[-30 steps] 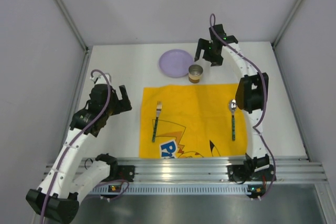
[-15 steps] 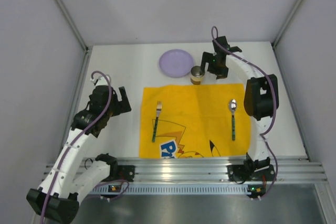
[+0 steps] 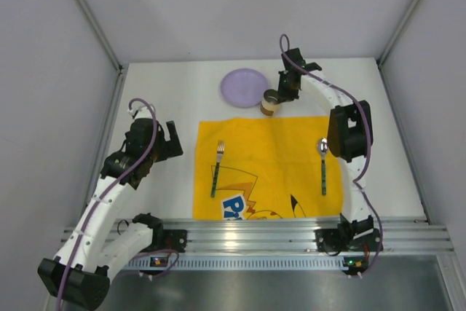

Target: Set the dinner table for one person

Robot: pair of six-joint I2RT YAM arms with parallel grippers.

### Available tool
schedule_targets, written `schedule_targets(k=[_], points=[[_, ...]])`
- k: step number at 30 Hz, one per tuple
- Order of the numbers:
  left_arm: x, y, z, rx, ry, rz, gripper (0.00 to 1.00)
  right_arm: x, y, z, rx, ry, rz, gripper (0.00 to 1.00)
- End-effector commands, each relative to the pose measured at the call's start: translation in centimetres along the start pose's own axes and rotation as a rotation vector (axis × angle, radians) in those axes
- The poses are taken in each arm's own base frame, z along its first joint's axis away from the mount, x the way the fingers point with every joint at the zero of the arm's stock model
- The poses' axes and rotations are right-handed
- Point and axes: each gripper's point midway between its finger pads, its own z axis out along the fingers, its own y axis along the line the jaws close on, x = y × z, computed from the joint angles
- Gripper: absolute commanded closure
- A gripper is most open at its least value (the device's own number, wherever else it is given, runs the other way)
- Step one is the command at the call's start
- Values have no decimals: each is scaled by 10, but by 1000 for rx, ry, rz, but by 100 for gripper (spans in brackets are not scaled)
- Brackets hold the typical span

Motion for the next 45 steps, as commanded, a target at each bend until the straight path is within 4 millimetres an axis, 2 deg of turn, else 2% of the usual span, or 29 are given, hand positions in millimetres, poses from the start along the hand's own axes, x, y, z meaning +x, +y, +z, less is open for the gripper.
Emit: schedule_targets(k=[1, 2, 3, 5, 6, 9, 11, 12, 14, 15, 16, 17, 18, 20, 21, 23, 24, 26, 31, 35, 40, 45], points=[[-10, -3, 1, 17, -44, -4, 1, -24, 11, -4, 14, -56, -3, 91], [-10, -3, 1, 17, -45, -4, 1, -26, 11, -7, 18, -55, -6, 99], [-10, -3, 1, 16, -46, -4, 1, -40, 16, -14, 11, -88, -9, 100], [-11, -4, 0, 22, -51, -6, 1, -53, 16, -26, 22, -126, -17, 100], [-11, -4, 0, 26, -54, -6, 1, -66, 18, -39, 15, -161, -9, 100], [-9, -7, 2, 40, -41, 3, 1, -85, 12, -64, 5, -216, 17, 100], [-9, -8, 2, 45, -40, 4, 1, -91, 3, -77, 13, -234, 25, 100], [-9, -9, 1, 47, -42, 4, 1, -93, -9, -88, 26, -240, 37, 100], [-10, -8, 0, 49, -49, 2, 1, -87, -25, -98, 58, -234, 37, 100], [-11, -8, -1, 49, -54, 1, 1, -89, -34, -117, 66, -257, 48, 100], [-11, -8, -2, 50, -56, 0, 1, -69, -49, -109, 103, -208, 52, 100], [-11, -8, -1, 51, -55, 0, 1, -61, -60, -111, 122, -192, 66, 100], [-11, -9, -1, 55, -56, 1, 1, -39, -71, -113, 144, -153, 72, 100], [-11, -9, -1, 57, -57, 1, 1, -19, -88, -113, 169, -128, 98, 100], [-11, -10, 0, 60, -56, 1, 1, 4, -98, -112, 186, -91, 108, 100], [-10, -11, 0, 64, -49, 4, 1, 15, -111, -110, 194, -87, 143, 100], [-10, -11, 1, 65, -47, 4, 1, 28, -119, -110, 203, -71, 158, 100], [-10, -11, 1, 67, -48, 5, 1, 37, -134, -109, 211, -62, 190, 100], [-9, -12, 1, 72, -46, 7, 1, 46, -157, -102, 246, -44, 217, 100], [-9, -12, 1, 72, -44, 8, 1, 46, -175, -93, 281, -50, 244, 100], [-8, -13, 0, 76, -44, 9, 1, 37, -182, -88, 290, -69, 254, 100], [-9, -12, 1, 72, -46, 9, 1, 45, -185, -84, 302, -56, 245, 100]])
